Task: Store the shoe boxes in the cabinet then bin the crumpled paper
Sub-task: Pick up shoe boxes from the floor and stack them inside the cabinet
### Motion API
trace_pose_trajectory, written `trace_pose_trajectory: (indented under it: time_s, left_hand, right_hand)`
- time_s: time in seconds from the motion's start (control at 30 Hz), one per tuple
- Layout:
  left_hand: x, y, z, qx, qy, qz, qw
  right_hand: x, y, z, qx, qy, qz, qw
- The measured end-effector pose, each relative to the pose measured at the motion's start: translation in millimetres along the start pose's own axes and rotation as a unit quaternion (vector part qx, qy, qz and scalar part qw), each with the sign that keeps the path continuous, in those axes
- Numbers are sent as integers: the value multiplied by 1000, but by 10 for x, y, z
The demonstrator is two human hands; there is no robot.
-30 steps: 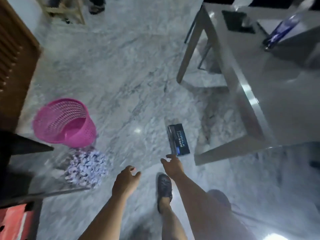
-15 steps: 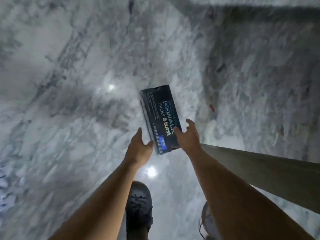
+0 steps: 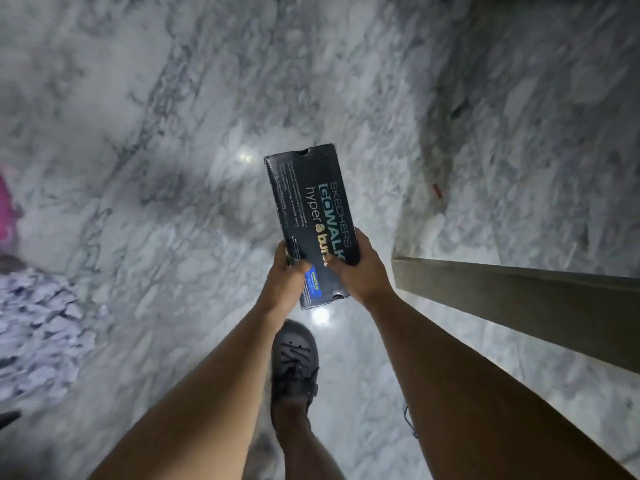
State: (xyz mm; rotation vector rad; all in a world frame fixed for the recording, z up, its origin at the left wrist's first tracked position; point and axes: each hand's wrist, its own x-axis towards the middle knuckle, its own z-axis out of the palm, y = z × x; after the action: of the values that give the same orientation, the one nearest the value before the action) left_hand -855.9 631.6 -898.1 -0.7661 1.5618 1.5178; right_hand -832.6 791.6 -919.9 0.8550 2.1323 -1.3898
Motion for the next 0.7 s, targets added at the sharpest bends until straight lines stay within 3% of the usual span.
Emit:
trace_pose_trajectory:
  time_s: [0.2, 0.4, 0.53, 0.7]
  left_hand:
    - [-2080, 0, -807, -84, 23, 24, 996]
    - [-4934, -603, -1796, -127, 89, 55, 986]
    - [-6603, -1280, -2237, -210, 146, 21, 967]
    - [-7946, -1978, -2726, -303, 240, 23, 922]
  right_hand:
    - [-1796, -829, 211, -60, -57, -76, 994]
    - [-4085, -1491, 658, -138, -192, -105, 966]
    - [-5542, -1776, 1182, -202, -288, -131, 927]
    - [-6861, -2084, 1963, -282, -369, -208, 861]
